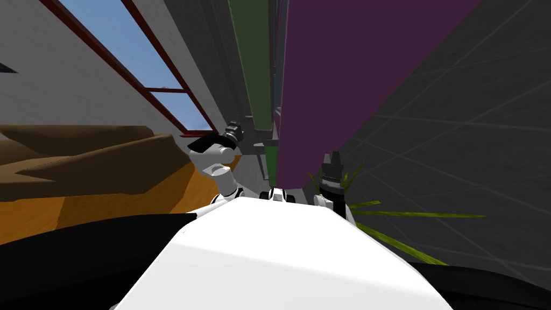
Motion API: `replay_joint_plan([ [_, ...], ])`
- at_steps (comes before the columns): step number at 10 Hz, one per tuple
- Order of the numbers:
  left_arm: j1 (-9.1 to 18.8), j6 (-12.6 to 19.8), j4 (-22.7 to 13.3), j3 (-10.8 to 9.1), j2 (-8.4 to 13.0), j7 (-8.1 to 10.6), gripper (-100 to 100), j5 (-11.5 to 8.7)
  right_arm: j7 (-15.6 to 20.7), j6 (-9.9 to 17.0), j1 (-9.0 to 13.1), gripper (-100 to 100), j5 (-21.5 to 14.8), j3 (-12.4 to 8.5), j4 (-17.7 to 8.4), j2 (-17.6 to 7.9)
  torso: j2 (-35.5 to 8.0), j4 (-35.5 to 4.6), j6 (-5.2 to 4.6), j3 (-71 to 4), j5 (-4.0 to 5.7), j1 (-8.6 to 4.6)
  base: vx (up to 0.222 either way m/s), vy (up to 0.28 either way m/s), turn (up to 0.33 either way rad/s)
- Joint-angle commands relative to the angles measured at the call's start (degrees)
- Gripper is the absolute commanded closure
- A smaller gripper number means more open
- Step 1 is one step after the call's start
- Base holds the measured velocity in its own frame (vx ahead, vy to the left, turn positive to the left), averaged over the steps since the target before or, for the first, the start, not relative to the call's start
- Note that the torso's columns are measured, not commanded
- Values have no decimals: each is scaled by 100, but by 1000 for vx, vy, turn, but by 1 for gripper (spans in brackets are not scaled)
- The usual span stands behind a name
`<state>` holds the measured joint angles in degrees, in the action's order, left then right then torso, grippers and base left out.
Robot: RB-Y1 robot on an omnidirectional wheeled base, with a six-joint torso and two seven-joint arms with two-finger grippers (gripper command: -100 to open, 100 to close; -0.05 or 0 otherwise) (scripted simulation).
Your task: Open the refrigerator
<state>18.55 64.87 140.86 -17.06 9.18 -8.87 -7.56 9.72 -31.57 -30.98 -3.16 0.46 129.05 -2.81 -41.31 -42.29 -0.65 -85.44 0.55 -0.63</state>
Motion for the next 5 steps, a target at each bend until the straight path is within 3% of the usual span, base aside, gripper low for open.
replay_joint_plan([
  [1, 199, 90, 24, -84, 30, -19, -100, -25, 0, 0, 0, 0, 0, 0, 0, 0, -4, -1, 3, 3, -1, 3, 18, -50, 10],
  [5, 467, 465, 14, -250, 2, -67, -100, -6, 0, 0, 0, 0, 0, 0, 0, 0, -2, 2, -1, 2, -1, -1, 6, -45, 39],
])
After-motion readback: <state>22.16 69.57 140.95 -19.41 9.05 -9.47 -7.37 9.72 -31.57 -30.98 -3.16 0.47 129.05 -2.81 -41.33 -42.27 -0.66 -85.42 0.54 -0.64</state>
